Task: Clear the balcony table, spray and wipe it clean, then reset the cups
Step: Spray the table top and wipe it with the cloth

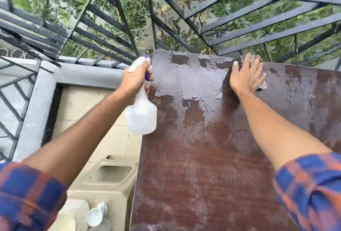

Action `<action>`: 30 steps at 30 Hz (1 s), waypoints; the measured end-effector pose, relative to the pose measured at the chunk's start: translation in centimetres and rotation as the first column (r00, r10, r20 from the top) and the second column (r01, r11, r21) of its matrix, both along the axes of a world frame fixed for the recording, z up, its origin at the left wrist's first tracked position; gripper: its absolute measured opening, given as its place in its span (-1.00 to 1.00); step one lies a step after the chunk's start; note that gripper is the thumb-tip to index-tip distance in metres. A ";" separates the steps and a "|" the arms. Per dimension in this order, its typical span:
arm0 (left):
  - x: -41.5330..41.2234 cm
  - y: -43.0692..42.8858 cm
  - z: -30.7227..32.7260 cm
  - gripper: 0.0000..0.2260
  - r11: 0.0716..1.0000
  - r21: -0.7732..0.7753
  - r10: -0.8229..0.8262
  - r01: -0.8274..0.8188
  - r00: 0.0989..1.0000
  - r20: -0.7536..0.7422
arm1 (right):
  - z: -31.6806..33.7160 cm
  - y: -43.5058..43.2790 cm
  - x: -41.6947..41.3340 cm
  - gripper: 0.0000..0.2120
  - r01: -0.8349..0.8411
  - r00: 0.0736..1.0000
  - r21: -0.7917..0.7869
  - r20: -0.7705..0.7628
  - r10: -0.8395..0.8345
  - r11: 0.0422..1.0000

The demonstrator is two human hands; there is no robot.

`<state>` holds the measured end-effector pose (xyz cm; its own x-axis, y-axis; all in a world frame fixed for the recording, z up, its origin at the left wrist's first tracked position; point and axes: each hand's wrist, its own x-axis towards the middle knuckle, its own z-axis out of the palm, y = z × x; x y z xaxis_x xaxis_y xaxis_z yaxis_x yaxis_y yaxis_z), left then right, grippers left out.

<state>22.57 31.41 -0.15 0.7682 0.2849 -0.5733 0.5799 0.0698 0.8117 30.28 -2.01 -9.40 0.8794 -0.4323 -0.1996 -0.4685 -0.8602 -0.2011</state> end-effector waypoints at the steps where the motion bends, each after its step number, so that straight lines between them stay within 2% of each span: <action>1: 0.0 0.7 0.0 -0.76 1.000 0.011 -0.005 0.005 1.000 -0.011 | 0.0 2.4 0.8 -0.38 -0.021 1.000 -0.001 0.010 0.021 1.000; 5: -0.5 2.6 0.1 -0.82 1.000 0.013 0.001 -0.001 1.000 0.001 | 0.1 14.4 2.1 -0.43 -0.292 0.956 0.051 0.015 0.292 0.955; 8: -1.3 3.5 0.1 -0.86 1.000 0.011 0.013 -0.013 1.000 0.020 | -0.1 23.0 -0.6 -0.43 -0.530 0.848 0.055 0.029 0.530 0.846; 10: -1.8 3.9 -0.1 -0.82 0.999 0.033 -0.015 0.014 0.999 0.033 | -0.3 25.8 -2.2 -0.43 -0.650 0.760 0.016 0.027 0.649 0.760; 13: -2.3 3.6 0.0 -0.77 0.996 0.066 -0.054 0.052 0.998 0.022 | -0.2 24.9 -3.1 -0.45 -0.748 0.663 0.013 0.018 0.748 0.663; 16: -2.7 2.4 0.3 -0.74 0.996 0.060 -0.067 0.067 0.998 0.004 | -0.3 20.9 -6.0 -0.46 -0.836 0.547 0.013 0.071 0.834 0.548; 18: -2.9 1.4 0.6 -0.73 0.996 0.022 -0.083 0.084 0.996 -0.011 | -0.3 16.9 -7.9 -0.48 -0.844 0.535 0.022 0.081 0.841 0.535; 19: -3.0 0.8 0.9 -0.75 0.996 -0.006 -0.088 0.088 0.996 -0.017 | -0.2 14.6 -8.0 -0.48 -0.827 0.562 0.031 0.073 0.824 0.562; 21: -3.5 -0.4 1.1 -0.78 0.994 -0.057 -0.097 0.096 0.995 -0.017 | 0.3 9.1 -7.4 -0.46 -0.714 0.700 0.020 0.034 0.713 0.700; 23: -4.0 -1.5 1.3 -0.80 0.991 -0.087 -0.099 0.098 0.995 -0.012 | 0.8 2.5 -6.3 -0.43 -0.467 0.884 -0.023 -0.002 0.467 0.884; 25: -4.5 -2.1 1.3 -0.80 0.989 -0.091 -0.116 0.114 0.993 -0.015 | 1.0 -3.4 -5.7 -0.41 -0.145 0.989 -0.013 -0.031 0.144 0.989; 27: -5.1 -2.4 1.3 -0.79 0.989 -0.090 -0.122 0.119 0.992 -0.029 | 1.4 -5.0 -4.8 -0.40 0.112 0.989 0.045 -0.100 -0.107 0.993; 29: -5.7 -2.5 1.2 -0.78 0.989 -0.093 -0.119 0.114 0.992 -0.042 | 1.4 -2.1 -4.0 -0.38 0.196 0.974 0.056 -0.126 -0.188 0.979; 30: -6.0 -2.5 1.2 -0.79 0.989 -0.085 -0.128 0.124 0.991 -0.041 | 1.5 0.3 -3.9 -0.38 0.175 0.979 0.060 -0.112 -0.168 0.983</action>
<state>16.52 28.92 1.07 0.7670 0.1380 -0.6266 0.6252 0.0585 0.7783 26.41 -1.73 -7.95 0.7653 -0.5568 -0.3229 -0.6300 -0.7508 -0.1986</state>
